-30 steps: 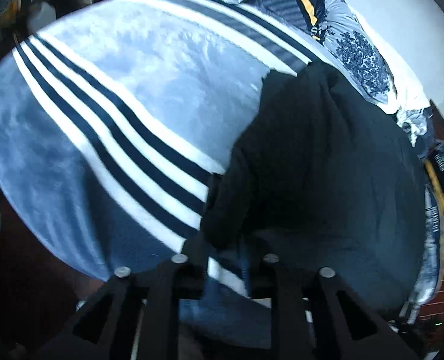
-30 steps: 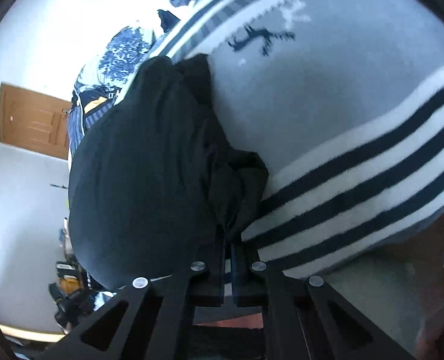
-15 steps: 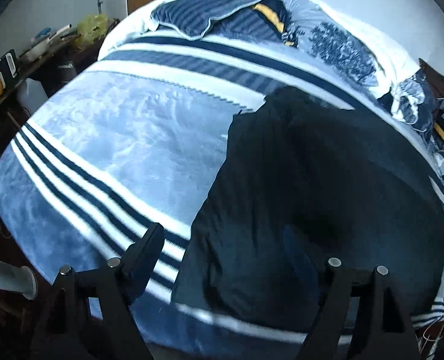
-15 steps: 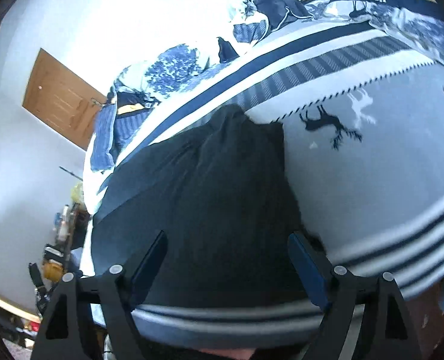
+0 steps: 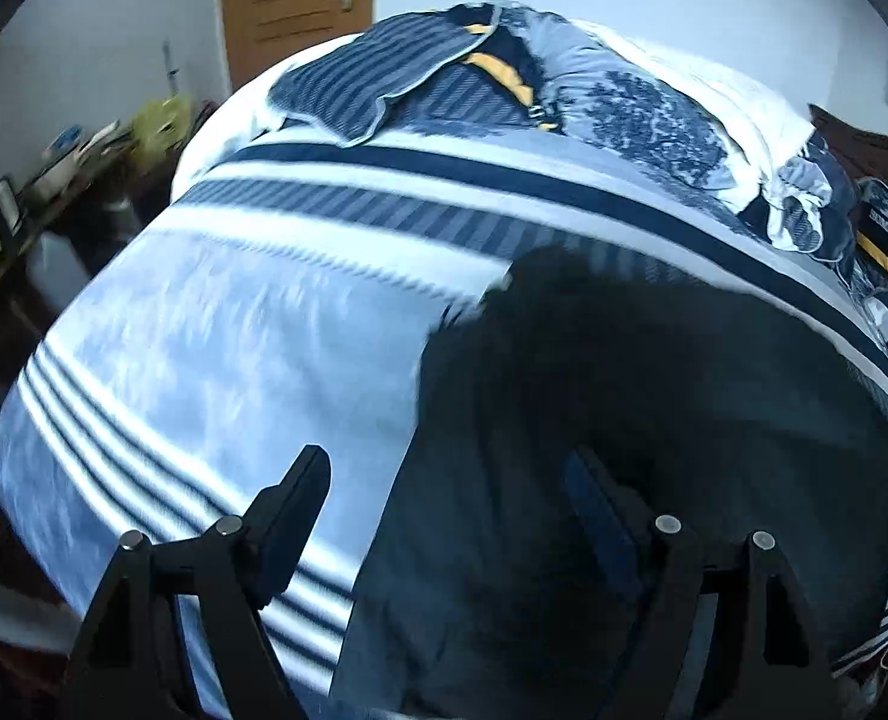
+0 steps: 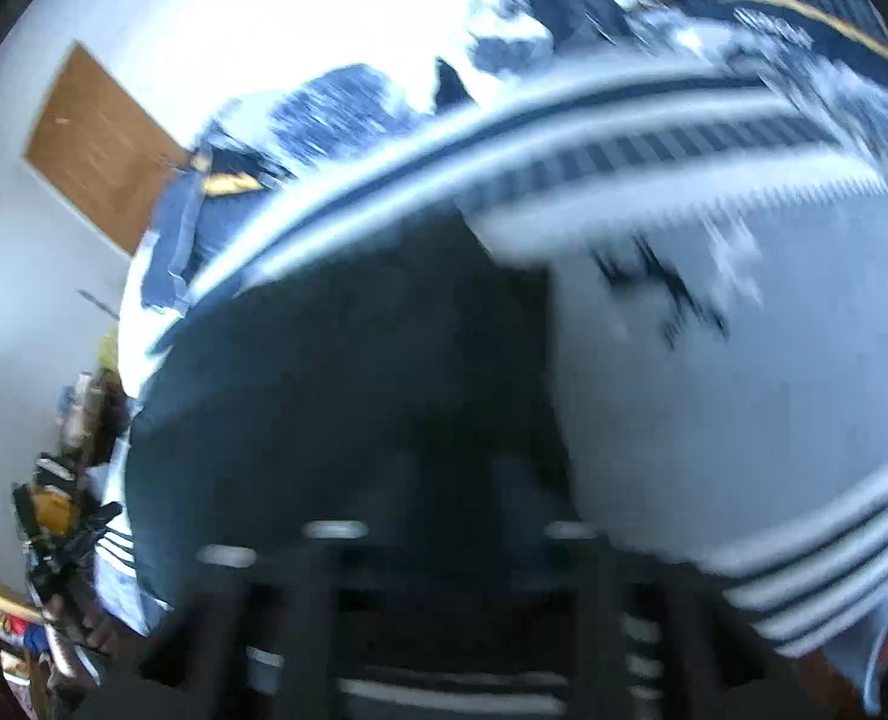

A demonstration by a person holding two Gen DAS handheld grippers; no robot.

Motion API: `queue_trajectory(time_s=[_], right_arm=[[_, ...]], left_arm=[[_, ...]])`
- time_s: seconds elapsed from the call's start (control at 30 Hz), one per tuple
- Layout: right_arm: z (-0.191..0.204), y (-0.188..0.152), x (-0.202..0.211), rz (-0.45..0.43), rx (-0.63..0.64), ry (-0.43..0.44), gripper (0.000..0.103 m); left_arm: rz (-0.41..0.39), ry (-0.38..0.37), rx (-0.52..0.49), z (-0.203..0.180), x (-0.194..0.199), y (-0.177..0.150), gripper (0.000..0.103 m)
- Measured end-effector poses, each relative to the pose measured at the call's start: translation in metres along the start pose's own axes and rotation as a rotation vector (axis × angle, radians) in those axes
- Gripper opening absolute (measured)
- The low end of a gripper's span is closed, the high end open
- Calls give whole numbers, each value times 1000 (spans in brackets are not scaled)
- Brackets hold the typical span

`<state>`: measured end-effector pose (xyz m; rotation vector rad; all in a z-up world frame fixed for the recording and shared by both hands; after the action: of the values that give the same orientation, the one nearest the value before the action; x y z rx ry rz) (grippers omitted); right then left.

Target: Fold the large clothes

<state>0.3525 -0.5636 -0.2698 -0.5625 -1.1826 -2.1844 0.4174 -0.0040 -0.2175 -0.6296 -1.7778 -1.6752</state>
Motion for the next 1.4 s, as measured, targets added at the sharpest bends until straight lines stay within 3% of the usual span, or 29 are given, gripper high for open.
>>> queue_trajectory(time_s=[0.1,0.27,0.37,0.4,0.43,0.5,0.57,0.63,0.73,0.83,0.9,0.97,1.0,1.07,1.1,1.13,1.2,1.27,1.33,1.4], right_arm=[[10,39,-33,45,16,56,87],[-13,82,-103,115,-93,25,82],[-37,88,-147,202,-154,-30,74],[-46,87,-159,234,-181,-43,58],[-50,84,-166,261,-200,-37,34],[-52,79,-173,293,-212,9,5],[-45,86,-156,220,-135,-22,2],[-45,88,-149,178,-114,-50,2],[-48,80,-173,233,-80,-128,2],[-41,75,-179,229,-25,-192,2],[-43,73,-175,236,-60,-206,3],[-42,76,-160,210,-116,-200,4],[-39,78,-146,186,-119,-202,7],[-31,78,-110,115,-105,-193,23],[-24,75,-91,71,-100,-181,55],[-13,69,-64,-3,-94,-153,88],[9,58,-36,-62,-55,-115,88],[43,43,-28,-37,15,-49,88],[85,37,-34,-18,97,19,88],[119,34,-50,14,184,27,88]], left_arm=[[37,-9,7,-8,-31,31,81],[85,-29,-30,-23,-93,68,80],[183,-37,-1,-23,-132,71,52],[231,-49,25,-22,-146,69,29],[258,-69,55,-20,-154,66,4],[234,-97,68,-20,-153,65,2],[176,-111,46,-22,-148,65,2],[198,-71,41,-23,-162,58,1],[197,14,8,-27,-172,51,0],[210,103,-13,-21,-174,46,1],[186,108,18,-11,-161,48,1],[106,87,43,-2,-130,54,1],[70,89,48,0,-113,54,6],[25,88,48,0,-74,51,41],[-6,83,55,-3,-57,48,70],[-55,77,61,-12,-38,44,79],[-136,38,40,-39,-7,37,79],[-140,13,-37,-75,3,33,79],[-129,34,-153,-117,2,31,79],[-111,66,-245,-152,-8,29,79]])
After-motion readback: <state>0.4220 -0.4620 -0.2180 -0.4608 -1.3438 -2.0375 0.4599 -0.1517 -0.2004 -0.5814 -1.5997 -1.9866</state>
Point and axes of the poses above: each gripper's, at about its wrist camera, not at the fingertips, and x roughly against the way its jaws point, z to its left, y to its top, the point moved 3 cm from there along -x, roughly the way its jaws point, and after that the axes turned 8 degrees about -z, right-handed, at the moved point
